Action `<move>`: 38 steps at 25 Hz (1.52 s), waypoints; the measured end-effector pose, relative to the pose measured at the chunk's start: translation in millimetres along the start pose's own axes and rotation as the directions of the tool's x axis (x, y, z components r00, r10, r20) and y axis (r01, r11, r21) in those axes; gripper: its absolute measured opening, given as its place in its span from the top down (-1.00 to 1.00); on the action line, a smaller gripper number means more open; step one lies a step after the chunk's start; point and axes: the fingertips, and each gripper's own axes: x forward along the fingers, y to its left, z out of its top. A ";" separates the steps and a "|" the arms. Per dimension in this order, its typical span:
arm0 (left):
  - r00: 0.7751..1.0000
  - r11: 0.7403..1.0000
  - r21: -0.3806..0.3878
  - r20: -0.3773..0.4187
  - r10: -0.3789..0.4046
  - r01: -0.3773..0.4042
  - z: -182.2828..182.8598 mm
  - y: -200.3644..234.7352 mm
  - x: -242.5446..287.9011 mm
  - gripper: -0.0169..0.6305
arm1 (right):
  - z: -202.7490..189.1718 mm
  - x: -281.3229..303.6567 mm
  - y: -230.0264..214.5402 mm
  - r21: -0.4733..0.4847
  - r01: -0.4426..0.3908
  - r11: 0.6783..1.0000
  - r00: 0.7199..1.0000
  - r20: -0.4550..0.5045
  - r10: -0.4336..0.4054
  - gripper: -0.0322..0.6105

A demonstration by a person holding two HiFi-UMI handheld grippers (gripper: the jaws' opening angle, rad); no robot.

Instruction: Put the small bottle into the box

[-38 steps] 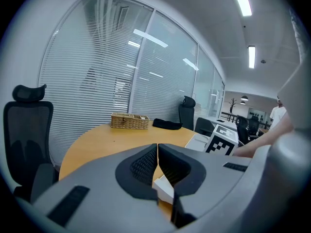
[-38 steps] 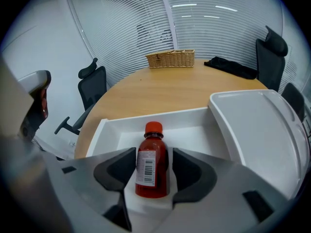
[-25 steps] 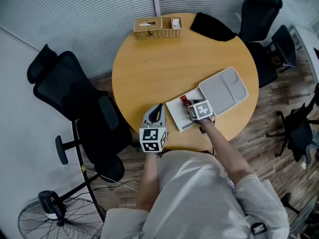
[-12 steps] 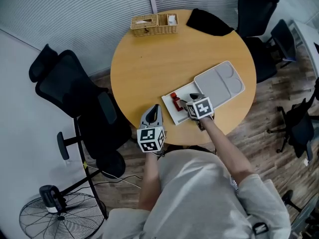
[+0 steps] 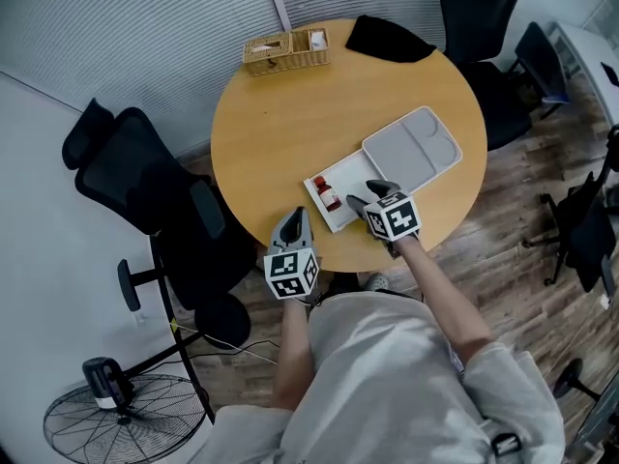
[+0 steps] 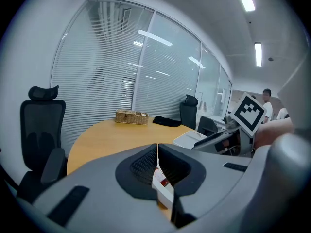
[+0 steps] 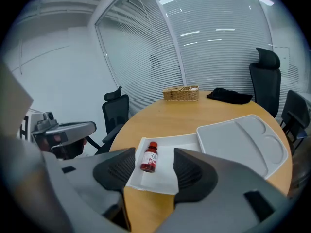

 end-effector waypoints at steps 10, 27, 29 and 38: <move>1.000 1.000 0.014 -0.002 0.001 -0.001 -11.8 -26.3 -23.8 0.86 | -32.8 -50.8 2.9 0.012 0.017 1.000 0.997 0.082 -0.018 0.13; 0.999 0.998 0.045 -0.008 -0.032 0.032 -31.5 -60.0 -41.8 0.86 | -60.4 -97.9 -11.6 0.070 0.100 0.993 0.976 0.188 -0.111 0.84; 0.999 0.998 0.046 -0.010 -0.036 0.036 -32.3 -61.2 -41.2 0.86 | -61.4 -100.4 -12.1 0.072 0.101 0.992 0.974 0.194 -0.113 0.84; 0.999 0.998 0.048 -0.019 -0.038 0.039 -35.8 -63.4 -39.5 0.86 | -58.1 -106.4 -14.7 0.058 0.101 0.993 0.972 0.207 -0.111 0.84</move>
